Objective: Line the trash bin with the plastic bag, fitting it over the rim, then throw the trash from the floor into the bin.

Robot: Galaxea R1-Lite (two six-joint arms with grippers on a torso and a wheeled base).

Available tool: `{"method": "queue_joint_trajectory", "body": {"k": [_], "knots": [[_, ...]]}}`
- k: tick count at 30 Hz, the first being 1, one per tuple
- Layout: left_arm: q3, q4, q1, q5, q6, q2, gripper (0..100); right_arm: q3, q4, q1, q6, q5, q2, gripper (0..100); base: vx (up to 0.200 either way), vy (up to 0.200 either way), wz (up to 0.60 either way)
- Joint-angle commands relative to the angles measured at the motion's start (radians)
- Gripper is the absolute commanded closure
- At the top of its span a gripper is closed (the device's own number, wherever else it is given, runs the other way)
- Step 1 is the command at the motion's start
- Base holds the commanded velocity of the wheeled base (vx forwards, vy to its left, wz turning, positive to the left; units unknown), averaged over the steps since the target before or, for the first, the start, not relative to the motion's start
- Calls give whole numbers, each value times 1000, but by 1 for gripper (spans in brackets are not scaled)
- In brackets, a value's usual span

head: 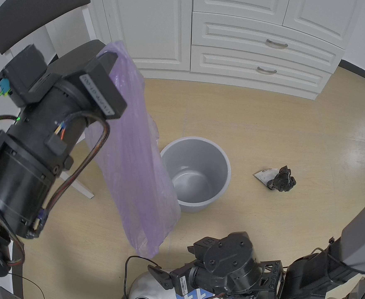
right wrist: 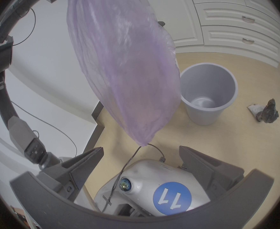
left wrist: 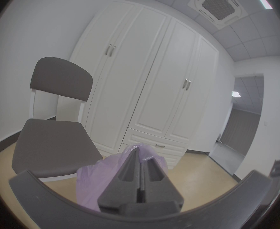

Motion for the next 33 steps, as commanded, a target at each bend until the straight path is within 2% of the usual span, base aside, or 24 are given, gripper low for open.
{"method": "queue_joint_trajectory", "body": {"k": [1, 12, 16, 20, 27, 33], "knots": [[-46, -5, -3, 11, -11, 61, 100, -27, -8, 2, 14, -9, 54, 0, 0, 0, 0], [-42, -5, -4, 11, -11, 53, 100, -76, -13, -26, 16, -73, 98, 0, 0, 0, 0], [-39, -5, -15, 13, -10, 47, 100, -113, -14, -54, 13, -125, 141, 0, 0, 0, 0], [-39, -5, -15, 13, -10, 47, 100, -118, -11, -77, 10, -125, 134, 0, 0, 0, 0], [-37, -5, -15, 13, -10, 49, 100, -102, -4, -136, -46, -127, 69, 0, 0, 0, 0], [-37, -5, -15, 13, -10, 47, 100, -116, -14, -149, -46, -127, 101, 0, 0, 0, 0]]}}
